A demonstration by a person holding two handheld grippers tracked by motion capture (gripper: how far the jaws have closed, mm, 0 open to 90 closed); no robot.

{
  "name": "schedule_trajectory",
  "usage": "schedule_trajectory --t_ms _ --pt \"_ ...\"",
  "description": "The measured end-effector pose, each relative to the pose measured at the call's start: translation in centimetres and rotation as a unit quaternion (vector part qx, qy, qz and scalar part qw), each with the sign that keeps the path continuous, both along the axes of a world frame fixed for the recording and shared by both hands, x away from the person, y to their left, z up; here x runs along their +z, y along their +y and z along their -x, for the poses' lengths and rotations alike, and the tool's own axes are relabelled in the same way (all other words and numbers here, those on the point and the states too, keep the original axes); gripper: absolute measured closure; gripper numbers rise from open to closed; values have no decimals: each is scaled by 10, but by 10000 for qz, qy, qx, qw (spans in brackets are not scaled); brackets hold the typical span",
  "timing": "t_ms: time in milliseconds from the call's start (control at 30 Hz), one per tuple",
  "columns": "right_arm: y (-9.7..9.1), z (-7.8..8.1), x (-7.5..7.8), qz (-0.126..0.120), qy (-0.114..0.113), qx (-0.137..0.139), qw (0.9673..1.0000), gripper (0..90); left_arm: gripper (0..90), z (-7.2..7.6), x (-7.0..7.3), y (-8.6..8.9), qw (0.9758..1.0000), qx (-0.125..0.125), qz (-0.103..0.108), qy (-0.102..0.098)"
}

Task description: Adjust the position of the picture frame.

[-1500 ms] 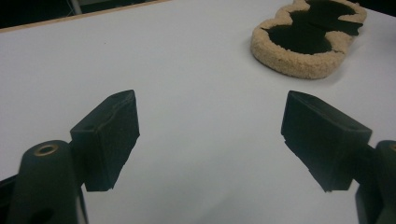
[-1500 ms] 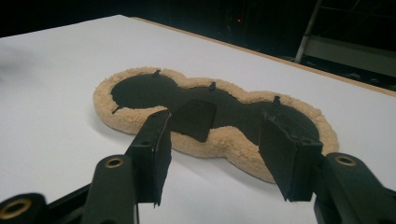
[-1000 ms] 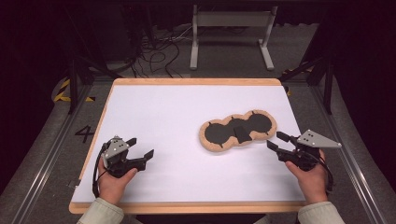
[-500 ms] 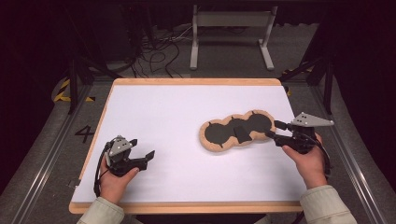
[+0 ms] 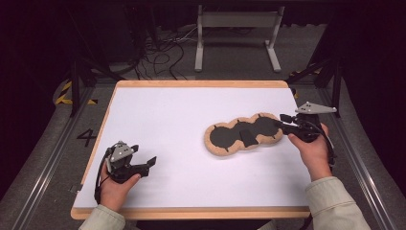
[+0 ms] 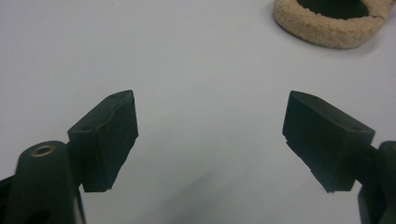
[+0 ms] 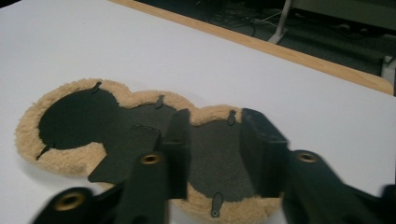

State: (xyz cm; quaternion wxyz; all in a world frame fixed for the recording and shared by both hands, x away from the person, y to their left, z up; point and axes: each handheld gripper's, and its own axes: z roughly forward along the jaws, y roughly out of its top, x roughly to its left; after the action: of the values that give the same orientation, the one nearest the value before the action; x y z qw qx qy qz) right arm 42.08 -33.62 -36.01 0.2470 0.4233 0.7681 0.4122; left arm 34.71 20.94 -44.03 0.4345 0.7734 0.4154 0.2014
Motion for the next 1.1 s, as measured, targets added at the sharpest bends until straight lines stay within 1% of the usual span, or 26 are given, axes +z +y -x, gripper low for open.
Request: schedule_trajectory --t_ms 33,67,100,133,167,200,267,300,367,467,533,600,633,733,833,1000,1100 --pt "-1 -2 0 16 32 -10 10000 729 191 1 -1 2 10000 19 -49 16" --pt "-3 -7 -1 71 116 -14 9999 794 191 2 -2 4 9999 67 -75 37" --pt "-5 -12 -1 83 221 10 9997 831 190 2 -2 5 9999 88 -87 34" --pt "-5 -12 -1 83 221 10 9997 831 191 2 -2 5 9999 88 -87 34" --pt "-7 -17 -2 58 305 1 9995 863 190 5 -3 9 9999 133 -39 38" --pt "-7 -17 -2 58 305 1 9995 863 191 5 -3 9 9999 133 -39 38" --pt "-9 -24 -2 96 393 -61 9992 891 191 7 -4 13 9998 185 -23 62" --pt "-10 -27 -3 114 354 -79 9993 900 191 8 -4 14 9998 201 -16 59" --pt "-11 -32 -5 93 366 -114 9992 900 191 10 -4 15 9997 224 -18 65" --pt "-13 -39 -9 198 448 -204 9986 900 190 12 -5 17 9997 234 -23 61" --pt "-15 -42 -9 206 470 -251 9984 900 191 13 -5 18 9997 239 -25 77" --pt "-17 -47 -11 213 540 -331 9978 900 191 15 -6 20 9996 261 -10 75" --pt "-18 -50 -14 226 568 -393 9974 900 190 15 -6 21 9996 249 -40 88" --pt "-23 -58 -22 321 692 -514 9958 900 190 17 -7 22 9996 282 -23 99" --pt "-28 -66 -31 316 825 -654 9939 900 190 18 -8 23 9995 289 -32 117" --pt "-33 -72 -45 331 993 -815 9912 900 190 19 -9 23 9996 239 -73 126" --pt "-36 -75 -52 396 1071 -879 9896 900 190 19 -9 23 9996 242 -71 136"
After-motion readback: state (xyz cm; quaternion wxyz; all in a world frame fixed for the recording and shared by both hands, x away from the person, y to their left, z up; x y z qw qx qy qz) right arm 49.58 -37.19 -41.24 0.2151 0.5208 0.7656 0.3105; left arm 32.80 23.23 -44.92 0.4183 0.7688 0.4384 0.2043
